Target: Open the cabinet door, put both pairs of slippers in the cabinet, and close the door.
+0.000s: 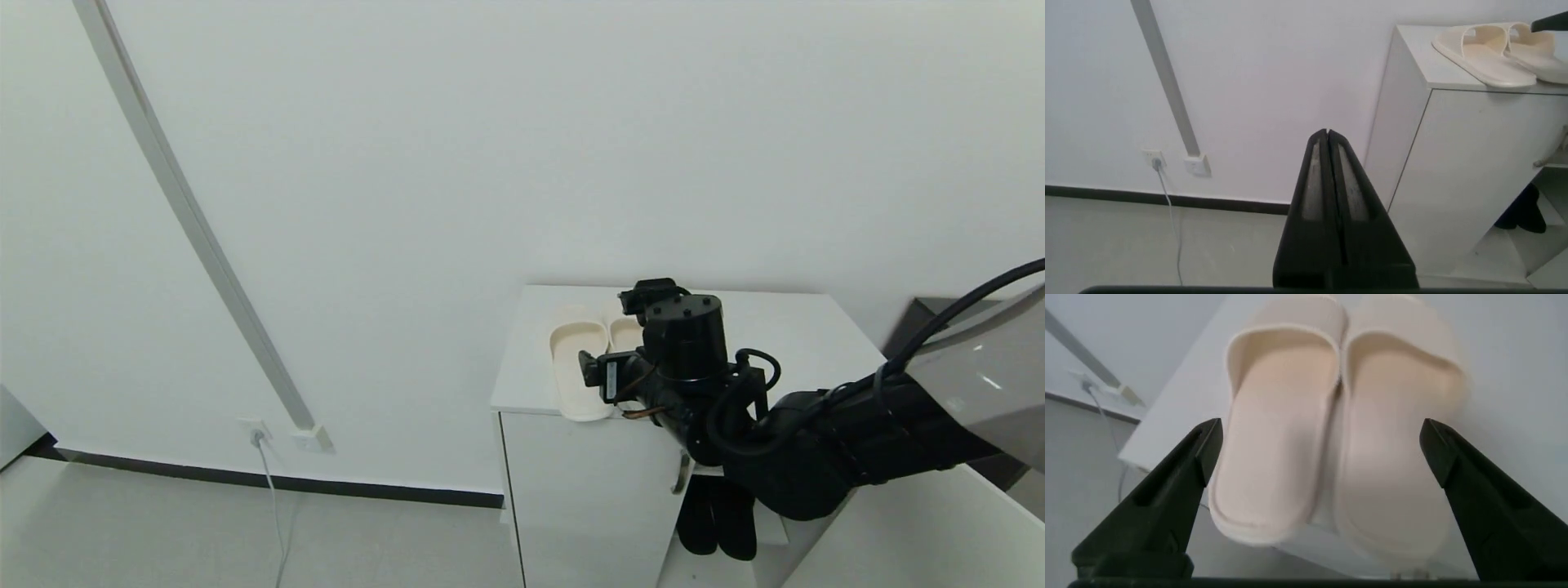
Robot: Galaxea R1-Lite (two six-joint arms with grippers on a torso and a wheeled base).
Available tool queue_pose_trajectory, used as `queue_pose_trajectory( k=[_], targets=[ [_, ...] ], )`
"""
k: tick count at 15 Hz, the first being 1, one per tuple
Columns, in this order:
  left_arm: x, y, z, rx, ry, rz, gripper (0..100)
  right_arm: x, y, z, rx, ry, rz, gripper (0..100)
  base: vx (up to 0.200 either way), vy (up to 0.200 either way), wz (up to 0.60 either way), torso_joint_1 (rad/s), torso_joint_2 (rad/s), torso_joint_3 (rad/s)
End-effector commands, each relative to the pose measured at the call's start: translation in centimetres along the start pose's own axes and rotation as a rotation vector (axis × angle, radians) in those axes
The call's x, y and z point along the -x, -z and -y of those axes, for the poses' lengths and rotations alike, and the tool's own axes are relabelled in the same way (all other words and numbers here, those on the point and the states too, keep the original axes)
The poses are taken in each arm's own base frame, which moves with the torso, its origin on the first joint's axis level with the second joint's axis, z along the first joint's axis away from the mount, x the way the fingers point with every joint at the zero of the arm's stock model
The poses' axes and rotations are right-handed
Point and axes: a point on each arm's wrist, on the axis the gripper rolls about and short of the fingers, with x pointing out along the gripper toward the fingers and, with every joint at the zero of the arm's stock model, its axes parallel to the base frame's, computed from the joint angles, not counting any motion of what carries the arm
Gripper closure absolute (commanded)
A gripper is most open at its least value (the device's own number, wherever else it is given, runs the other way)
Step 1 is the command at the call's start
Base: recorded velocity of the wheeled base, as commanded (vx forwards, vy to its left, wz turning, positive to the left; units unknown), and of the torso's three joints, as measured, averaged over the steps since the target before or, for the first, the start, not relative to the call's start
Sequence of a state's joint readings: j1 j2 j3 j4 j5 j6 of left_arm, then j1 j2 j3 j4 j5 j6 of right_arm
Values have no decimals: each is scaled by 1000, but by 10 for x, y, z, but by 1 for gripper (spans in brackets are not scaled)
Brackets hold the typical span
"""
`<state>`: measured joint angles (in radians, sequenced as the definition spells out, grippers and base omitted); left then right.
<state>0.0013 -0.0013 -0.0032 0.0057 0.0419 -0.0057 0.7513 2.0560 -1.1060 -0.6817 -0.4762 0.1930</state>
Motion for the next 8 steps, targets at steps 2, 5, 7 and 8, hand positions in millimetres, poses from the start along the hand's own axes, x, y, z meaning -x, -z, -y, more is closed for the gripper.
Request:
queue_pose_trajectory(
  k=[2, 5, 7, 8],
  targets=[
    [0, 0, 0, 0, -1, -3, 100, -13, 14, -4, 15, -15, -33, 0, 0, 0, 0, 0, 0, 0],
    [0, 0, 0, 2, -1, -3, 100, -33, 24, -4, 16, 3, -40, 0, 0, 0, 0, 0, 0, 0],
    [0, 0, 0, 2, -1, -3, 100, -46, 29, -5, 14, 11, -35, 0, 0, 0, 0, 0, 0, 0],
    [0, 0, 0, 2, -1, -3, 100, -55, 32, -4, 12, 17, -30, 0, 0, 0, 0, 0, 0, 0]
  ],
)
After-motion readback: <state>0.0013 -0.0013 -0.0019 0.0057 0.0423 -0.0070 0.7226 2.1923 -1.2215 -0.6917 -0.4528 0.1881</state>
